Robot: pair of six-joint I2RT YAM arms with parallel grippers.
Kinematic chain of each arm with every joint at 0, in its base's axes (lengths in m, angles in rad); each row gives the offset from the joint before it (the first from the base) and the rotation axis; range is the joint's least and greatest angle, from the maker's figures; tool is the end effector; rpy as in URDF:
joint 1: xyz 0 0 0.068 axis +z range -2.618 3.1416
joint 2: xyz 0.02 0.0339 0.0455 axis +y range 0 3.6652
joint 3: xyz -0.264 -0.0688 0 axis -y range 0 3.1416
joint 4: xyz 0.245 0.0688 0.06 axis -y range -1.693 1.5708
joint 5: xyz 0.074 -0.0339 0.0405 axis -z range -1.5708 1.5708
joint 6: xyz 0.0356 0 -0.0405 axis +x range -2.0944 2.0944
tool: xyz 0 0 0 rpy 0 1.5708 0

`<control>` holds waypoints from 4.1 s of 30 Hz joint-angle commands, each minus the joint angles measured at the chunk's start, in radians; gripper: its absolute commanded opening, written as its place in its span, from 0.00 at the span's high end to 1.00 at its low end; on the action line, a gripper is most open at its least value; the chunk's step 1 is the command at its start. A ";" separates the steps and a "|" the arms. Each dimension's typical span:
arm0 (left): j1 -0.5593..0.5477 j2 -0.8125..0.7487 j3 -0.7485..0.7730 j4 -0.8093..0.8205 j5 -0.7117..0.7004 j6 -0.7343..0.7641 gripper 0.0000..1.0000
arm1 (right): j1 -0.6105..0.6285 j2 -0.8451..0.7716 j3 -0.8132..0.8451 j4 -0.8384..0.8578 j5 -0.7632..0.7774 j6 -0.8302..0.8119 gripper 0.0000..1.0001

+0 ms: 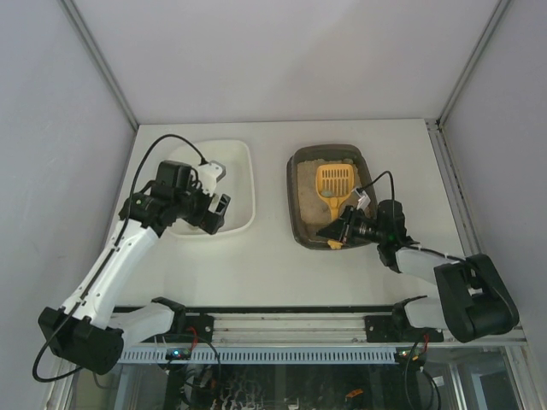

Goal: Clean the litter box

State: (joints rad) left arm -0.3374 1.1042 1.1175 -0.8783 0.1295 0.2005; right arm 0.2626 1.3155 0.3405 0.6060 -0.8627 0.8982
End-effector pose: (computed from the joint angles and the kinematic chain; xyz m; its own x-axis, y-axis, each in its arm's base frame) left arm 0.2026 -0.0759 0.3293 -0.6227 0.4277 -0.6552 0.5422 0.8396 0.0329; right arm 0.2162 0.0861 0.1648 -0.8842 0.2891 -0.3668 -0.2590 0.3500 0.9002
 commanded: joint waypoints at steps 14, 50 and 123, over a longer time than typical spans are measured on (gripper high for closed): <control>0.001 -0.115 -0.156 -0.014 -0.031 0.002 0.08 | -0.086 -0.049 -0.085 0.194 -0.073 0.296 1.00; 0.111 -0.155 -0.192 0.066 -0.125 -0.051 0.12 | 0.000 -0.065 0.451 -0.476 -0.001 0.076 1.00; -0.108 0.754 0.901 -0.008 0.043 -0.415 0.00 | 0.410 -0.375 0.736 -1.429 0.943 -0.131 1.00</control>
State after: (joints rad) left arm -0.3294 1.7782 1.9141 -0.9180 0.2447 -0.1482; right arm 0.7082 1.0245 1.1328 -0.8650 0.1635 0.6567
